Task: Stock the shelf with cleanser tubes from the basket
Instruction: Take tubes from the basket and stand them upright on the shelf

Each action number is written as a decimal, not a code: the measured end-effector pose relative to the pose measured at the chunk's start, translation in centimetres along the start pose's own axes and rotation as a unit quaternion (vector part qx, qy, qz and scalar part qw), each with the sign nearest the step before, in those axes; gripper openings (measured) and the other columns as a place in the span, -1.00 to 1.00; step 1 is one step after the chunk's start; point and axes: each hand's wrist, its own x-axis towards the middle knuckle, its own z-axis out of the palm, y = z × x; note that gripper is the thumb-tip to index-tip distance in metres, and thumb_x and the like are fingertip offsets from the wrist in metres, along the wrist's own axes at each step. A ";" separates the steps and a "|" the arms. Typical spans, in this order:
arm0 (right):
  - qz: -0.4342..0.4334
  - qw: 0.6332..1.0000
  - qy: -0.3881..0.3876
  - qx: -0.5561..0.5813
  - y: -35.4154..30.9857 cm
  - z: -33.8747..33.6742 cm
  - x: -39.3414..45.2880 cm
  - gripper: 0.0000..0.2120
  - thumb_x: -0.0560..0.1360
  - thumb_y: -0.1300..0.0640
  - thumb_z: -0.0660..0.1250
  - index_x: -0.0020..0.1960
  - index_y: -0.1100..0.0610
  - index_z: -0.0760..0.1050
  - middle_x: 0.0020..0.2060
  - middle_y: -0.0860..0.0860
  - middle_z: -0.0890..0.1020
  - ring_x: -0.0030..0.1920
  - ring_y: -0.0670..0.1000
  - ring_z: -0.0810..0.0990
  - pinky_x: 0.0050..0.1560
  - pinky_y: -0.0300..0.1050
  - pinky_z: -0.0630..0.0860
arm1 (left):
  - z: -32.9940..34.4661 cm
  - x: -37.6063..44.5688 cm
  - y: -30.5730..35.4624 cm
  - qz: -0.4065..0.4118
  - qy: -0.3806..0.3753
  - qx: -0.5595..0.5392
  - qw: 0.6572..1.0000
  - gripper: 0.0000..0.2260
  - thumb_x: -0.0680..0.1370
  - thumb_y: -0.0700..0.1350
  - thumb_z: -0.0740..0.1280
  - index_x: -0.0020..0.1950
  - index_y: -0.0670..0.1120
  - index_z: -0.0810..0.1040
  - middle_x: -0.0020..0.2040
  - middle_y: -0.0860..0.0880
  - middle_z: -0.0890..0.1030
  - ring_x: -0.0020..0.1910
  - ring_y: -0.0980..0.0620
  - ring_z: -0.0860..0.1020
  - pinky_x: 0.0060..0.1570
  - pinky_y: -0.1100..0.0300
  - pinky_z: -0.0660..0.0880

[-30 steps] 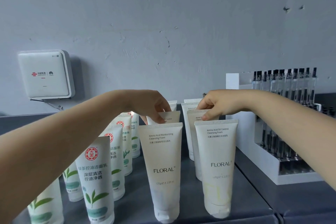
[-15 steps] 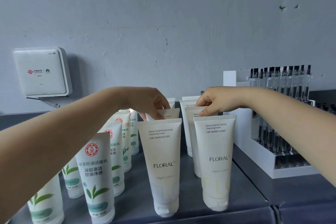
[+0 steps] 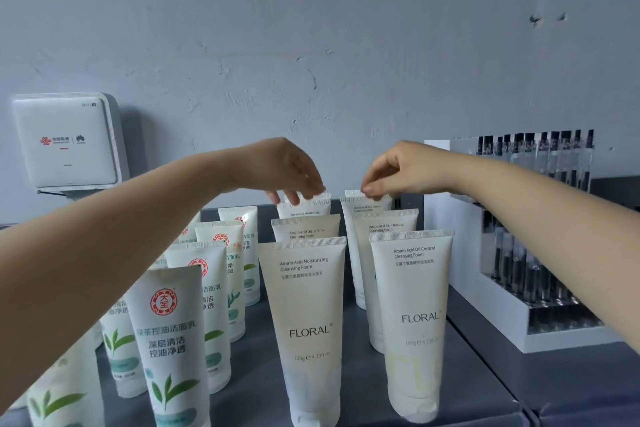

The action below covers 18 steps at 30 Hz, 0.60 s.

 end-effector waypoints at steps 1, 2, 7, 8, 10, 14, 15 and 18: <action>0.000 1.000 0.024 -0.005 0.1 -0.3 0.5 -0.95 0.46 0.11 0.38 -0.10 0.07 0.61 -0.20 -0.01 0.68 -0.20 -0.12 0.59 -0.02 -0.09 0.52 | -0.4 0.4 0.0 0.007 0.024 0.006 1.000 -0.91 0.50 -0.14 0.35 -0.04 -0.01 0.62 -0.17 0.09 0.65 -0.23 0.15 0.61 -0.14 0.22 0.56; 0.001 0.999 0.040 -0.017 0.2 -0.6 1.0 -0.95 0.46 0.11 0.39 -0.10 0.05 0.61 -0.15 0.01 0.68 -0.13 -0.04 0.61 0.03 -0.04 0.52 | -0.7 0.9 -0.2 0.010 0.041 0.024 0.999 -0.89 0.50 -0.14 0.35 -0.01 -0.03 0.63 -0.17 0.07 0.64 -0.24 0.15 0.59 -0.15 0.23 0.54; 0.037 0.994 -0.012 -0.101 1.2 -0.6 3.1 -0.83 0.44 0.07 0.41 0.03 0.04 0.57 -0.09 -0.09 0.61 -0.03 -0.08 0.56 0.08 -0.22 0.44 | -0.6 3.2 -1.7 -0.019 -0.024 0.129 0.991 -0.77 0.48 -0.06 0.39 0.12 -0.06 0.57 0.03 -0.03 0.65 -0.10 0.05 0.57 -0.08 0.24 0.48; 0.046 0.992 -0.032 -0.114 1.4 -0.4 3.5 -0.78 0.44 0.07 0.41 0.07 0.06 0.56 -0.10 -0.10 0.60 -0.03 -0.08 0.55 0.09 -0.21 0.45 | -0.4 3.5 -1.9 -0.025 -0.043 0.140 0.989 -0.75 0.48 -0.05 0.39 0.14 -0.06 0.57 0.05 -0.02 0.64 -0.03 0.03 0.57 0.01 0.21 0.47; 0.053 0.987 -0.063 -0.135 1.7 0.0 4.0 -0.72 0.44 0.06 0.41 0.13 0.08 0.54 -0.10 -0.11 0.58 0.00 -0.07 0.54 0.13 -0.18 0.46 | 0.1 4.0 -2.3 -0.030 -0.075 0.162 0.983 -0.73 0.48 -0.04 0.39 0.16 -0.05 0.55 0.06 0.01 0.62 0.06 0.00 0.57 0.14 0.16 0.45; 0.056 0.981 -0.113 -0.149 2.2 0.9 4.7 -0.76 0.48 0.13 0.37 0.14 0.09 0.53 -0.09 -0.10 0.56 -0.03 -0.08 0.52 0.06 -0.23 0.41 | 1.0 4.8 -3.0 -0.033 -0.129 0.203 0.970 -0.72 0.51 -0.09 0.36 0.21 -0.08 0.52 0.05 0.02 0.56 0.01 -0.05 0.57 0.04 0.17 0.51; 0.056 0.979 -0.126 -0.147 2.4 1.1 4.9 -0.82 0.48 0.15 0.36 0.08 0.07 0.54 -0.13 -0.11 0.58 -0.06 -0.06 0.53 0.04 -0.21 0.44 | 1.1 5.0 -3.1 -0.029 -0.145 0.207 0.967 -0.74 0.52 -0.13 0.35 0.21 -0.09 0.52 0.07 -0.01 0.57 -0.05 -0.01 0.57 0.00 0.19 0.53; 0.058 0.979 -0.145 -0.130 3.0 1.5 5.2 -0.88 0.48 0.22 0.35 -0.16 0.01 0.53 -0.28 -0.14 0.60 -0.14 -0.01 0.60 0.02 -0.11 0.53 | 1.3 5.3 -3.3 -0.015 -0.162 0.206 0.965 -0.84 0.52 -0.19 0.34 0.08 -0.05 0.56 0.09 -0.02 0.63 -0.18 0.12 0.54 0.08 0.15 0.54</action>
